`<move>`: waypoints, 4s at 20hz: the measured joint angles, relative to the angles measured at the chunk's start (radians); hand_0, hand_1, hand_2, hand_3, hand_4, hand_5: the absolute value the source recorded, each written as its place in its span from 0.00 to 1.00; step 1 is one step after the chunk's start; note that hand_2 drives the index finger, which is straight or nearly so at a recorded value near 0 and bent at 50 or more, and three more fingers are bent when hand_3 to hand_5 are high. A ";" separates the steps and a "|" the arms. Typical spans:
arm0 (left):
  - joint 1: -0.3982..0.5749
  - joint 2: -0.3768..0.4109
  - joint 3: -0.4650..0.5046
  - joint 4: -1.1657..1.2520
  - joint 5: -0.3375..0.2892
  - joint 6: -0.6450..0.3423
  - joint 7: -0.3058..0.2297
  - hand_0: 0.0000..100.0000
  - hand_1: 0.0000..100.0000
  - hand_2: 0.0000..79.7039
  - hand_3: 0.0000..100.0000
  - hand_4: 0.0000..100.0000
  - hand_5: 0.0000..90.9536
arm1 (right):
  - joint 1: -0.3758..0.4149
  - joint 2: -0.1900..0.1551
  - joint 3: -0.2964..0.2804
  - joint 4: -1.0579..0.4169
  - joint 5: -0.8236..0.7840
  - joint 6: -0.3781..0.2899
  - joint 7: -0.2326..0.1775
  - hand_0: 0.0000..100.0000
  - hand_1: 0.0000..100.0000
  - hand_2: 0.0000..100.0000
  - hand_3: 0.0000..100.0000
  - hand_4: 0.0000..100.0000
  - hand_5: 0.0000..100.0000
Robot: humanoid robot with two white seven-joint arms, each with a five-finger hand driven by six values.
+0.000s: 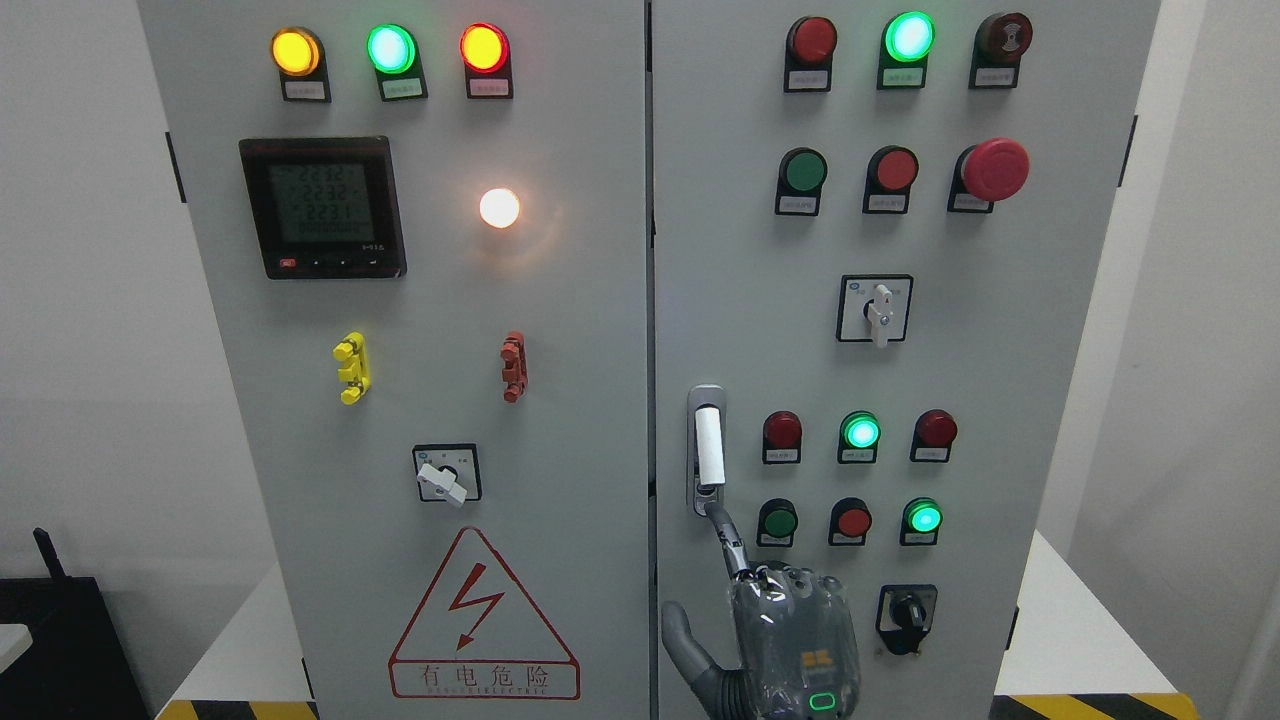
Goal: Release door handle
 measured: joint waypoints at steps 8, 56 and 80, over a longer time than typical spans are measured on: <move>0.000 0.000 0.000 0.000 0.000 0.000 0.000 0.12 0.39 0.00 0.00 0.00 0.00 | 0.021 0.000 -0.024 -0.019 -0.001 -0.038 -0.039 0.41 0.32 0.80 1.00 0.90 0.96; 0.000 0.000 0.000 0.000 0.000 0.000 0.000 0.12 0.39 0.00 0.00 0.00 0.00 | -0.170 0.004 -0.062 -0.024 -0.096 -0.007 0.024 0.21 0.42 0.84 1.00 0.91 1.00; 0.000 0.000 0.000 0.000 0.000 0.000 0.000 0.12 0.39 0.00 0.00 0.00 0.00 | -0.204 0.005 -0.063 0.011 -0.098 0.000 0.030 0.30 0.46 0.87 1.00 0.92 1.00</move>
